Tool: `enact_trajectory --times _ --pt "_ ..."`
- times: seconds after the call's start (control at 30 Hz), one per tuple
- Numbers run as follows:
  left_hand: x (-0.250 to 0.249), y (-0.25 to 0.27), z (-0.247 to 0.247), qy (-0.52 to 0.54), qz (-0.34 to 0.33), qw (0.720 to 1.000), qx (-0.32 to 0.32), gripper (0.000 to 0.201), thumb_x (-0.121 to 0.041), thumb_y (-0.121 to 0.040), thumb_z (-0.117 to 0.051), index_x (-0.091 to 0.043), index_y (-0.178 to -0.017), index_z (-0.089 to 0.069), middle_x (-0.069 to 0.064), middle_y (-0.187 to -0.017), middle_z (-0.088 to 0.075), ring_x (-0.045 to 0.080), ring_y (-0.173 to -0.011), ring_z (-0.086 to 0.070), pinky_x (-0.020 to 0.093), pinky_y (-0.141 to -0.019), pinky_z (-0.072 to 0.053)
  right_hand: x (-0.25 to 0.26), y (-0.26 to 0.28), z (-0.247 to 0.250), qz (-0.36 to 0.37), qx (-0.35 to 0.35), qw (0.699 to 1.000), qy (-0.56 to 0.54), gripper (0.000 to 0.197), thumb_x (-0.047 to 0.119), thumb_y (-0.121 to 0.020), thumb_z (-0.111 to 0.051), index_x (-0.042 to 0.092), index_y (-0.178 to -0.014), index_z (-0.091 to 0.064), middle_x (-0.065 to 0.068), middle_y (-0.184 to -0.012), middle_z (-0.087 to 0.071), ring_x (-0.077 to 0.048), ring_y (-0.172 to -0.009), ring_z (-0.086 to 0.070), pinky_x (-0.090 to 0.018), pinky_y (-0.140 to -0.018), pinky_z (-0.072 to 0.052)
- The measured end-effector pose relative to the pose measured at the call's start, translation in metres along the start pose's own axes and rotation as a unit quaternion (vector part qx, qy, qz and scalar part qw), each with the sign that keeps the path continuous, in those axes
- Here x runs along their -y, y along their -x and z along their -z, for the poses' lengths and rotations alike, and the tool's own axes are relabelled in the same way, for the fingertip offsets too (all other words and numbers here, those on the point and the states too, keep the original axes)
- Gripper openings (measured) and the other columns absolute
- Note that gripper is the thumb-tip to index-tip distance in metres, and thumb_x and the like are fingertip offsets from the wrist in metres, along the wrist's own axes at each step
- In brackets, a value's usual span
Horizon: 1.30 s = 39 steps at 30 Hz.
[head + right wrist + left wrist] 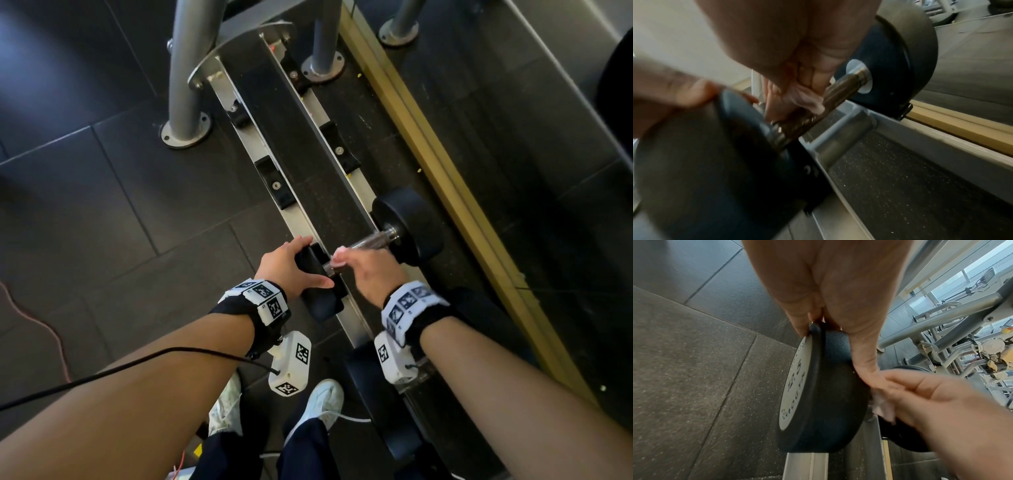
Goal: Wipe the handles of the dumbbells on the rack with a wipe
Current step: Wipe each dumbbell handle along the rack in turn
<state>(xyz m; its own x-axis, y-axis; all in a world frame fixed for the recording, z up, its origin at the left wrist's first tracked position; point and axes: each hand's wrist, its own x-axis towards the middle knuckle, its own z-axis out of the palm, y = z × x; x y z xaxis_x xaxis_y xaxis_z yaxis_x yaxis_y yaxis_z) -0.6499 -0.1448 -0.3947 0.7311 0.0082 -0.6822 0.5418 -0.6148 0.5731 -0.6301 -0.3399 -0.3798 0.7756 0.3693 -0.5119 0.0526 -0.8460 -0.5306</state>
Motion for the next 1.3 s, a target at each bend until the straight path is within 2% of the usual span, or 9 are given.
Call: enact_trajectory --times 0.13,0.23,0.47,0.57,0.67,0.8,0.97,1.17,1.3 --pt "0.001 -0.001 -0.001 0.009 0.008 1.0 -0.001 0.097 -0.045 -0.061 -0.09 -0.043 -0.144 -0.04 -0.011 -0.144 -0.05 0.018 -0.13 -0.049 0.025 -0.094 -0.041 -0.006 -0.019 0.021 -0.018 -0.147 0.989 0.01 0.034 0.01 -0.098 -0.052 0.027 -0.126 -0.06 0.0 -0.119 -0.065 -0.017 -0.109 -0.064 -0.022 -0.088 -0.05" --pt "0.002 -0.002 -0.001 0.01 0.006 1.0 -0.002 0.097 -0.045 -0.061 -0.089 -0.043 -0.144 -0.039 -0.011 -0.144 -0.05 0.017 -0.129 -0.051 0.023 -0.091 -0.04 -0.005 -0.022 0.01 -0.065 -0.022 0.993 0.091 0.046 -0.002 -0.094 -0.051 0.018 -0.136 -0.054 -0.006 -0.15 -0.044 -0.023 -0.138 -0.041 -0.034 -0.112 -0.034" --pt "0.001 -0.002 0.0 -0.011 0.0 1.0 -0.006 0.097 -0.047 -0.061 -0.089 -0.042 -0.145 -0.04 -0.009 -0.144 -0.051 0.018 -0.13 -0.049 0.028 -0.101 -0.041 0.013 0.011 -0.029 -0.127 -0.028 0.99 -0.051 0.023 0.036 -0.098 -0.049 0.033 -0.113 -0.066 0.0 -0.131 -0.06 -0.022 -0.11 -0.062 -0.039 -0.089 -0.05" --pt "0.0 -0.001 0.001 -0.012 0.001 1.0 -0.004 0.098 -0.048 -0.061 -0.089 -0.042 -0.145 -0.039 -0.009 -0.146 -0.049 0.018 -0.132 -0.048 0.029 -0.103 -0.041 0.018 0.017 -0.023 -0.244 -0.028 0.928 -0.279 0.039 0.068 -0.085 -0.053 0.035 -0.096 -0.072 0.006 -0.099 -0.07 -0.01 -0.089 -0.064 -0.029 -0.072 -0.043" --pt "0.002 -0.001 0.001 -0.009 -0.001 1.0 -0.002 0.099 -0.048 -0.061 -0.089 -0.042 -0.146 -0.038 -0.01 -0.151 -0.044 0.019 -0.136 -0.045 0.032 -0.107 -0.04 0.009 0.018 -0.016 -0.202 -0.037 0.943 -0.262 0.021 0.038 -0.097 -0.055 0.037 -0.106 -0.074 0.01 -0.109 -0.069 -0.006 -0.095 -0.062 -0.024 -0.086 -0.043" --pt "0.006 0.001 -0.002 0.011 -0.009 1.0 -0.012 0.098 -0.045 -0.061 -0.089 -0.043 -0.145 -0.039 -0.011 -0.151 -0.043 0.017 -0.136 -0.043 0.031 -0.107 -0.038 -0.005 0.021 -0.018 -0.33 -0.25 0.831 -0.372 0.023 0.032 -0.093 -0.064 0.034 -0.114 -0.071 0.011 -0.107 -0.068 -0.009 -0.097 -0.062 -0.024 -0.076 -0.047" --pt "0.007 0.001 -0.003 0.005 -0.022 1.0 -0.013 0.098 -0.047 -0.062 -0.088 -0.044 -0.146 -0.037 -0.01 -0.149 -0.045 0.017 -0.134 -0.045 0.028 -0.101 -0.038 -0.007 0.017 -0.028 -0.398 -0.39 0.701 -0.446 0.028 0.016 -0.098 -0.055 0.022 -0.12 -0.07 -0.006 -0.124 -0.067 -0.026 -0.112 -0.064 -0.045 -0.093 -0.056" --pt "0.009 0.002 -0.002 -0.012 -0.028 0.999 -0.017 0.097 -0.051 -0.064 -0.086 -0.045 -0.146 -0.036 -0.013 -0.152 -0.04 0.018 -0.137 -0.042 0.032 -0.107 -0.04 -0.006 0.006 -0.03 -0.347 -0.394 0.72 -0.454 0.014 0.026 -0.093 -0.065 0.035 -0.099 -0.074 0.017 -0.075 -0.071 -0.002 -0.077 -0.068 -0.031 -0.087 -0.057" --pt "0.01 0.001 -0.002 -0.013 -0.033 0.999 -0.013 0.097 -0.051 -0.064 -0.086 -0.044 -0.147 -0.035 -0.013 -0.154 -0.039 0.018 -0.138 -0.041 0.033 -0.109 -0.038 -0.006 0.004 -0.036 -0.303 -0.342 0.757 -0.468 0.023 0.022 -0.091 -0.069 0.026 -0.112 -0.074 0.003 -0.111 -0.072 -0.013 -0.105 -0.066 -0.036 -0.102 -0.05"
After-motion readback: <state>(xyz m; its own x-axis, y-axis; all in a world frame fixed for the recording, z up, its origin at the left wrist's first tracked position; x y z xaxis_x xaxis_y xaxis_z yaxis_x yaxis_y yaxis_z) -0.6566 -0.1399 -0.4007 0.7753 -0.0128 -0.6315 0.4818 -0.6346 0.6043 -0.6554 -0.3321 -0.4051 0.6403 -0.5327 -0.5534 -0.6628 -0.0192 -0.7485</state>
